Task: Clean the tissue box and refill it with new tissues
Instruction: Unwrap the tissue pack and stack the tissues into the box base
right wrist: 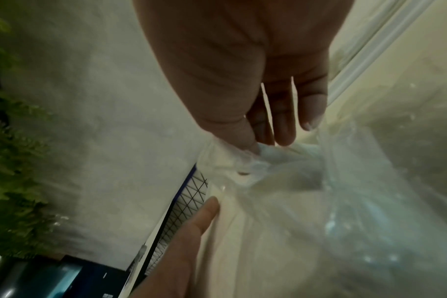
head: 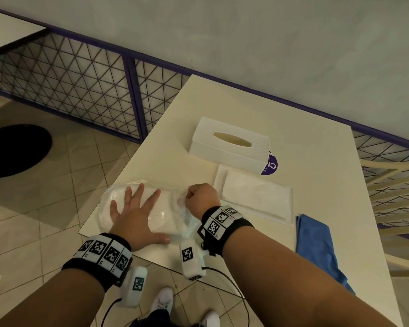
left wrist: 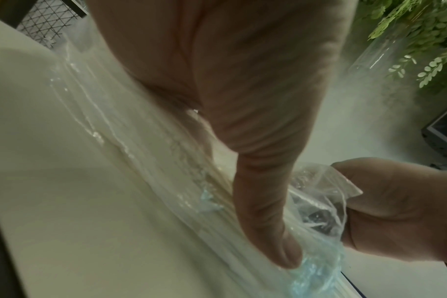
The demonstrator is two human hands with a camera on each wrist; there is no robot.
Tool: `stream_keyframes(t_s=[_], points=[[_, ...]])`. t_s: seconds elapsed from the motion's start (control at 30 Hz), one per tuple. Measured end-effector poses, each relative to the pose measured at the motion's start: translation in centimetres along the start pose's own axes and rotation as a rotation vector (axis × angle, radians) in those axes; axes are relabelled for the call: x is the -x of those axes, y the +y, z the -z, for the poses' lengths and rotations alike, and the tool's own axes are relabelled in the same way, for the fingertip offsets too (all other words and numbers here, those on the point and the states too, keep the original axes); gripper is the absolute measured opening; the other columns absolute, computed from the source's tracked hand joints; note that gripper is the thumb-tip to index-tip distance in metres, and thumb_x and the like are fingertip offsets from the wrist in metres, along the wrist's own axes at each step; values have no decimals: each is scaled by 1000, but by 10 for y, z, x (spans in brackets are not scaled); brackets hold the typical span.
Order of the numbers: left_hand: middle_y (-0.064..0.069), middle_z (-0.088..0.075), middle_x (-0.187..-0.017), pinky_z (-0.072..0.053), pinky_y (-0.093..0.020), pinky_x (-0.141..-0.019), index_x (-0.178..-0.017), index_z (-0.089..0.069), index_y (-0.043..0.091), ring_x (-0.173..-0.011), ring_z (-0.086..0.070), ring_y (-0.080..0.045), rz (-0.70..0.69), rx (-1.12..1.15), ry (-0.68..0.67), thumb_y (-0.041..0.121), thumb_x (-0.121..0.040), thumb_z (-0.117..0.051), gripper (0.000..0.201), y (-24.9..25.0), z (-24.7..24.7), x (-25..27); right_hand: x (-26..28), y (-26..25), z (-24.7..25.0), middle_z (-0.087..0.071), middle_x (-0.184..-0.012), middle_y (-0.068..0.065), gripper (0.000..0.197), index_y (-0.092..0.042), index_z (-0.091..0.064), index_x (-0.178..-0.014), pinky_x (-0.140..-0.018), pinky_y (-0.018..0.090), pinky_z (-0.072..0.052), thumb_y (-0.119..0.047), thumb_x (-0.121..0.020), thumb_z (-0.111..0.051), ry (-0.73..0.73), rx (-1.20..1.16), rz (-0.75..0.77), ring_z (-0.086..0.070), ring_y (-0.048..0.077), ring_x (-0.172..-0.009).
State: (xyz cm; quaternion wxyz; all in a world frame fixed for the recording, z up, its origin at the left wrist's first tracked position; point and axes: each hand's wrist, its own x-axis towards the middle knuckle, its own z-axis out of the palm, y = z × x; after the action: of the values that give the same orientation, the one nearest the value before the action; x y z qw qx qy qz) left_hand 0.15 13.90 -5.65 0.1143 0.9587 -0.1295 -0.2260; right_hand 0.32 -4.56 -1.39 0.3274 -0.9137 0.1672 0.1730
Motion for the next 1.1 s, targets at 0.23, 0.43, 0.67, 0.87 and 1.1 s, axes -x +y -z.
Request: stream_keyframes(t_s=[0.23,0.43,0.67,0.87,1.1], points=[[5,28,-154,11,-61,-110,-141,16,51,-140,31,-23,1,33,-20,83,-39,-67,135,-1,2,3,3,-8,16,-61,-99,16,27,3,-62,-101,-74,26,-41,-16,-94,-44,-4,-103,0,-57,28,-92],[5,30,-154,12,-62,-110,-140,17,52,-139,32,-24,16,56,-33,79,-41,-69,134,-2,1,6,-4,18,19,-65,-111,15,44,1,-58,-119,-87,37,-49,-32,-92,-48,168,-368,-246,-61,30,-95],[4,31,-153,13,-62,-110,-141,18,51,-139,32,-25,39,47,-38,79,-43,-70,134,2,0,6,13,44,11,-63,-82,7,55,-3,-55,-97,-62,34,-58,-52,-76,-71,-106,-588,-358,-64,22,-71],[4,31,-153,11,-60,-112,-143,15,49,-140,31,-23,12,54,-60,75,-45,-72,134,4,-1,7,14,68,17,-66,-83,13,32,-2,-61,-91,-58,37,-55,-33,-86,-68,-2,-915,-429,-63,28,-72],[3,31,-153,11,-60,-112,-140,22,49,-141,29,-24,18,40,-61,76,-47,-71,134,5,-4,7,22,65,6,-65,-92,12,35,-6,-60,-103,-44,26,-51,-39,-91,-57,-109,-1095,-422,-62,25,-72]])
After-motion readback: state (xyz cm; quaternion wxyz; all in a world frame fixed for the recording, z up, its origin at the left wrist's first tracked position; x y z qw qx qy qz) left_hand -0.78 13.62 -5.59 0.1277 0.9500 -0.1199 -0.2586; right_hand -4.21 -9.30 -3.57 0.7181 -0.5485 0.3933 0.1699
